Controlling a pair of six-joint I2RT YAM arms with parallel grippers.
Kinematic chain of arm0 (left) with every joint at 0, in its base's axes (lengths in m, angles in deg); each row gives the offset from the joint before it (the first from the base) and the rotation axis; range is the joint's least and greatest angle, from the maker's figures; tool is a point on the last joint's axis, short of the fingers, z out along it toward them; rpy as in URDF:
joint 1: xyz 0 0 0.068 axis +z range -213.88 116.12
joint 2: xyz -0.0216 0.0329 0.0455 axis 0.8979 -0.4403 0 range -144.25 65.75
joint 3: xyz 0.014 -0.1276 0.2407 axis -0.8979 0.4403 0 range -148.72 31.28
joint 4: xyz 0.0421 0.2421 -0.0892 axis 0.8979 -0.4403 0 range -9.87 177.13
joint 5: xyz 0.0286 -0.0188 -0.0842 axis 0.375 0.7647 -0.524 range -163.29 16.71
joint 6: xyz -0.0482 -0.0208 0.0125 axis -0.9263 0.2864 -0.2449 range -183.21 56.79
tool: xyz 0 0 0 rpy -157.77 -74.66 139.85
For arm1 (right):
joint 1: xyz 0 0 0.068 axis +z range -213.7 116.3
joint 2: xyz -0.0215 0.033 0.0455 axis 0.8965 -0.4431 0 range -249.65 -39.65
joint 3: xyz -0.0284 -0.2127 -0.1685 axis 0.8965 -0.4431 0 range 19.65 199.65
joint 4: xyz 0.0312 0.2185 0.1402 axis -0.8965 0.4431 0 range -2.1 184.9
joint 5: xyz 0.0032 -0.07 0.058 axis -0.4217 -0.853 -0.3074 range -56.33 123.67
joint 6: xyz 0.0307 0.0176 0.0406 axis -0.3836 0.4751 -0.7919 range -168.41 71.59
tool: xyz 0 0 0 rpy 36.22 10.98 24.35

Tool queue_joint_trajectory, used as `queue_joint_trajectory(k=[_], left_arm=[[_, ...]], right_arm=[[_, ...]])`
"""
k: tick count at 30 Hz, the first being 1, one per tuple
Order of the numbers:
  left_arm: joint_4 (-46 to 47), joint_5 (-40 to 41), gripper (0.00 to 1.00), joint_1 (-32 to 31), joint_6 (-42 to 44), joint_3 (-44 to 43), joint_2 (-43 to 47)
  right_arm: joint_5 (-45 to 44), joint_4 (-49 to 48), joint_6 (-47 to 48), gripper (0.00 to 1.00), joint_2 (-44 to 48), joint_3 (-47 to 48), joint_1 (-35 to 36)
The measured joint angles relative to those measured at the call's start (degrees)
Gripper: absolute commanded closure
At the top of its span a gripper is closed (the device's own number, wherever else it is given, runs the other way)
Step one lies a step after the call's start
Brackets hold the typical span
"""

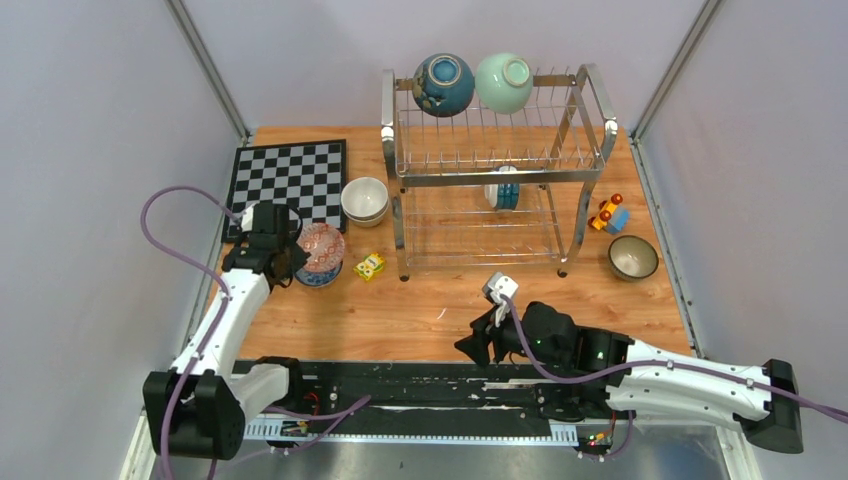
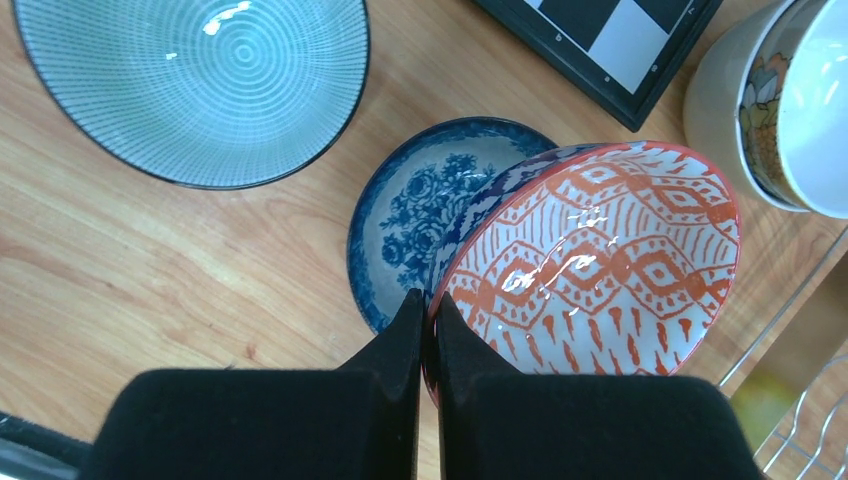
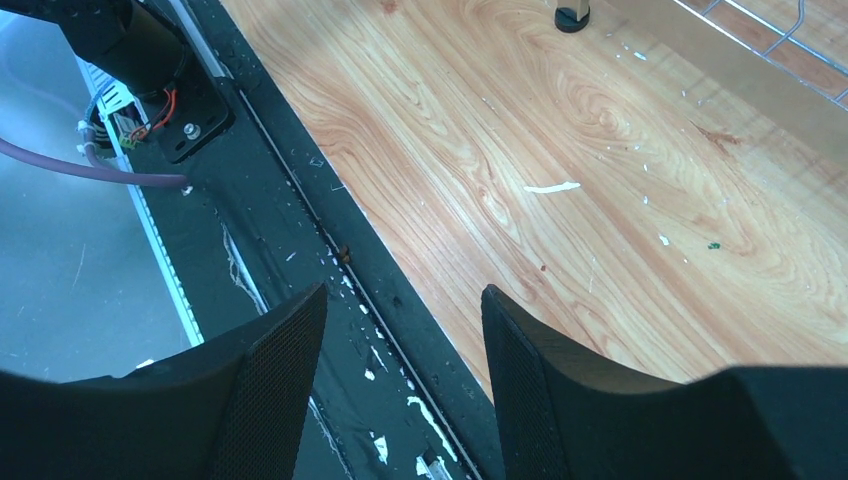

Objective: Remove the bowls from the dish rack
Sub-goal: Place the bowl with the bowl.

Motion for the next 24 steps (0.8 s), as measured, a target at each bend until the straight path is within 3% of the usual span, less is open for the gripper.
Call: queue_joint_trajectory(k=[24], left_arm=[[7.17, -4.31, 1.0, 5.31, 0.48, 6.16, -5.2]], right_arm=[[-0.61, 0.31, -1.25, 0.39, 2.89, -1.62, 0.0]])
